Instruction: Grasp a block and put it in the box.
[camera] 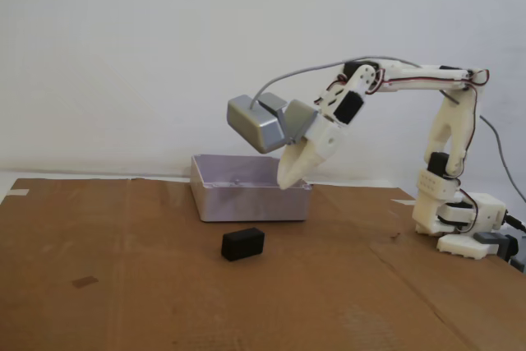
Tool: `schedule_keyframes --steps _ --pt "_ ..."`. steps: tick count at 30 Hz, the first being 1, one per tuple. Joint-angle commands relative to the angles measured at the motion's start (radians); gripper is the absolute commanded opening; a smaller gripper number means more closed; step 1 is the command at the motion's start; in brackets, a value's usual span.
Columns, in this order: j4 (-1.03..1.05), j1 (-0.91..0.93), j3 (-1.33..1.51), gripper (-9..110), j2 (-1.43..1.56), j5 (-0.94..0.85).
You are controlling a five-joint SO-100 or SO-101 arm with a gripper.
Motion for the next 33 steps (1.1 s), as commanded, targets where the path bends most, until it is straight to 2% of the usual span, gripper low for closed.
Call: schedule_keyframes --steps 1,8,20,33 --pt "-0.044 0.005 -0.149 0 0.008 -0.008" --pt "-0.046 0.005 -0.206 0 -0.054 -0.012" --pt "-0.046 0.006 -0.318 0 -0.150 -0.137" --pt "-0.046 0.002 -0.492 0 -0.302 -0.138"
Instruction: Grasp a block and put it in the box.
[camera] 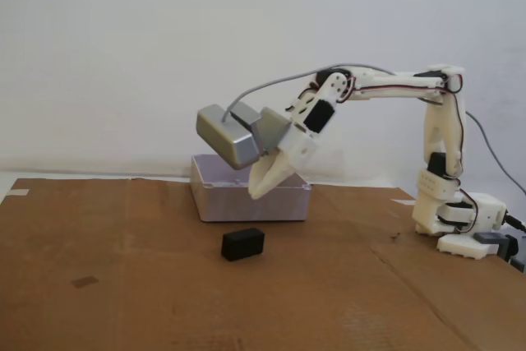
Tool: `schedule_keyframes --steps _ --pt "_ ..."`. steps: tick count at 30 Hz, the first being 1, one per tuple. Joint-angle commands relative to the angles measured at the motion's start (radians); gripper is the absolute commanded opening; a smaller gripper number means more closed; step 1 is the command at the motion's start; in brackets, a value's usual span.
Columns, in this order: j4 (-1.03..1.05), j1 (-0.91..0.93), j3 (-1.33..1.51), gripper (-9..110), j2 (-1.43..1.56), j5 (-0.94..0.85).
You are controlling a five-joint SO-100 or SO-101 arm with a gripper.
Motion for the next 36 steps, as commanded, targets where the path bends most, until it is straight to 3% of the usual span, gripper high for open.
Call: schedule_keyframes --steps 1,13,36 --pt "-0.046 0.002 -0.187 0 0.008 -0.006" --pt "-0.041 -0.017 -0.256 0 -0.043 -0.008" --pt "-0.029 -0.092 -0.133 4 -0.040 -0.014"
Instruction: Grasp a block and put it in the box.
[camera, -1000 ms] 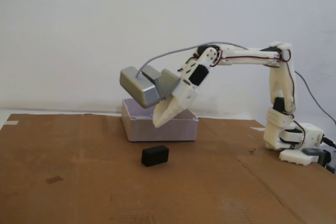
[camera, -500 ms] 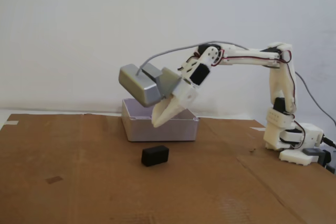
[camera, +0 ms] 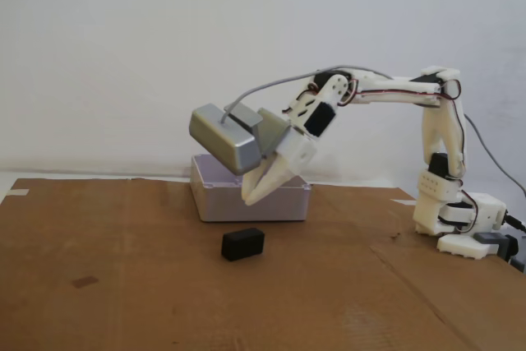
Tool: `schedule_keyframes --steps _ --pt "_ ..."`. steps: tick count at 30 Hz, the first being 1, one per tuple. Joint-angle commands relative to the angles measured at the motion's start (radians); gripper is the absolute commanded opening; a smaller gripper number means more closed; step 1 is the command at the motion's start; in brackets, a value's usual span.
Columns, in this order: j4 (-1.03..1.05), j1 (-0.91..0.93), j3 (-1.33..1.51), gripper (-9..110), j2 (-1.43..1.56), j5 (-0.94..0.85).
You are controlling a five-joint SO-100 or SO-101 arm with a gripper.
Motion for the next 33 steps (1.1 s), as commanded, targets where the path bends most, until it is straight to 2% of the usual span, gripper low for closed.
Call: schedule_keyframes --steps 1,7,10,33 --pt "-0.029 -0.005 -0.011 7 0.044 0.005" --pt "-0.029 -0.008 -0.009 28 0.041 0.003" --pt "-0.029 -0.008 0.006 33 0.040 0.005" --pt "-0.029 -0.009 0.089 34 0.040 0.058"
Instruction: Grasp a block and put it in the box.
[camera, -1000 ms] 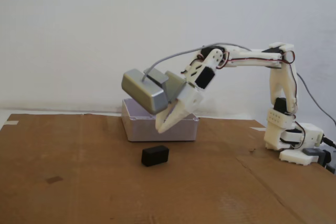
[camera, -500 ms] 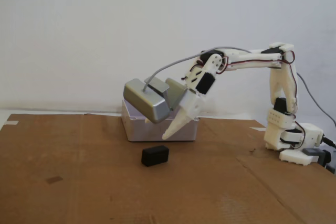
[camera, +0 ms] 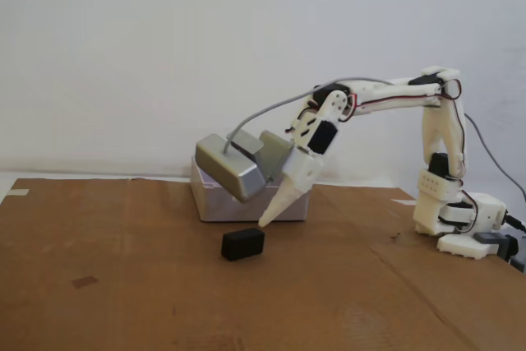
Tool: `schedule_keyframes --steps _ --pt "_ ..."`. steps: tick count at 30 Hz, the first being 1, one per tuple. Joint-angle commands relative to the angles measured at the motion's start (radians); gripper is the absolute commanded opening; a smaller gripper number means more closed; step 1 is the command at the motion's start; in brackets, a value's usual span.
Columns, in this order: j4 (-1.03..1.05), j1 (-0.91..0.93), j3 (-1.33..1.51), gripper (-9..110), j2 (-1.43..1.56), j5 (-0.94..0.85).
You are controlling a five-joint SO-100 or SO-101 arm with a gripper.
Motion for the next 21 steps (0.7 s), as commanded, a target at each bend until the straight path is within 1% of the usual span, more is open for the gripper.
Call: schedule_keyframes --steps 1,11,21 --pt "-0.029 -0.006 -0.023 34 0.040 0.008" --pt "0.057 0.003 -0.037 34 0.011 0.006" --pt "0.141 0.002 -0.265 34 -0.129 0.005"
